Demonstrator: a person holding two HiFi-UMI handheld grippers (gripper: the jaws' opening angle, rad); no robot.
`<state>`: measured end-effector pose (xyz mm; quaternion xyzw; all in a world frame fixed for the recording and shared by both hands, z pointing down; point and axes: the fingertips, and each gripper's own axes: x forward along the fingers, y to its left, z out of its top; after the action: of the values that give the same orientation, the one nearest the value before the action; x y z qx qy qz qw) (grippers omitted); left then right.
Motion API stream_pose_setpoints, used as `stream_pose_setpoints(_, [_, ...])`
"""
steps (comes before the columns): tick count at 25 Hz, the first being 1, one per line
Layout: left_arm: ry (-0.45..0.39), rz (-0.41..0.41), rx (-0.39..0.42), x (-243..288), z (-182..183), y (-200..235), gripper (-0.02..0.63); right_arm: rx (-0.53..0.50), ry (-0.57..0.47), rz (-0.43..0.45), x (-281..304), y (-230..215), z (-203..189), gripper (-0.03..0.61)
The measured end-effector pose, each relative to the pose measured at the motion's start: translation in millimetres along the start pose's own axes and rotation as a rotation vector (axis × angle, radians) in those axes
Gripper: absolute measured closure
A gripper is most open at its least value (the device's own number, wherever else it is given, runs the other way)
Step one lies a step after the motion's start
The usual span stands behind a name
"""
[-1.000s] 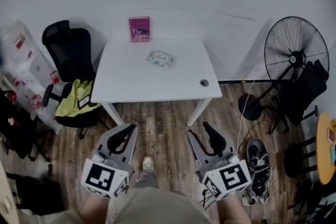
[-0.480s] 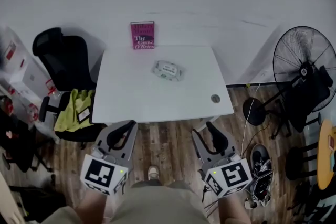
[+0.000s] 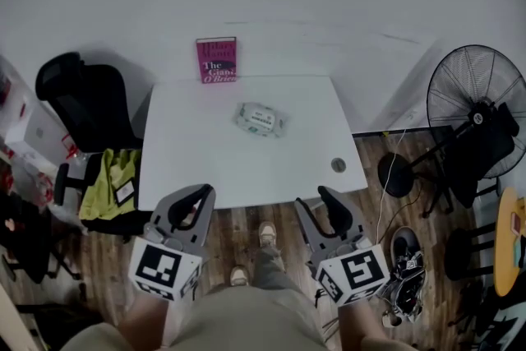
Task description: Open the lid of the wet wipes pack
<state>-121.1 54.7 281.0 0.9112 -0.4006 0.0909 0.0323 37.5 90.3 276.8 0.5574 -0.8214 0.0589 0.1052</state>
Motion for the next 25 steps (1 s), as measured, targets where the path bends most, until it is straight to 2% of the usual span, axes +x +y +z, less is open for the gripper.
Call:
stream_pose_setpoints(11, [0.059, 0.039, -0.005, 83.6, -7.6, 33.8, 0.584, -0.031, 0.042, 0.075, 85.5, -55.6, -11.3, 0.396])
stream_pose_setpoints(17, [0.104, 0.088, 0.009, 146.5, -8.9, 56.2, 0.584, -0.049, 0.131, 0.136, 140.1, -97.9, -14.8, 0.396])
stream_pose_setpoints(23, [0.138, 0.144, 0.020, 200.7, -1.8, 74.0, 0.584, -0.064, 0.151, 0.209, 187.8, -140.6, -3.5, 0.396])
stream_pose_setpoints(25, [0.149, 0.168, 0.005, 214.5, 0.1, 79.2, 0.584, -0.063, 0.120, 0.230, 201.6, -153.3, 0.4, 0.396])
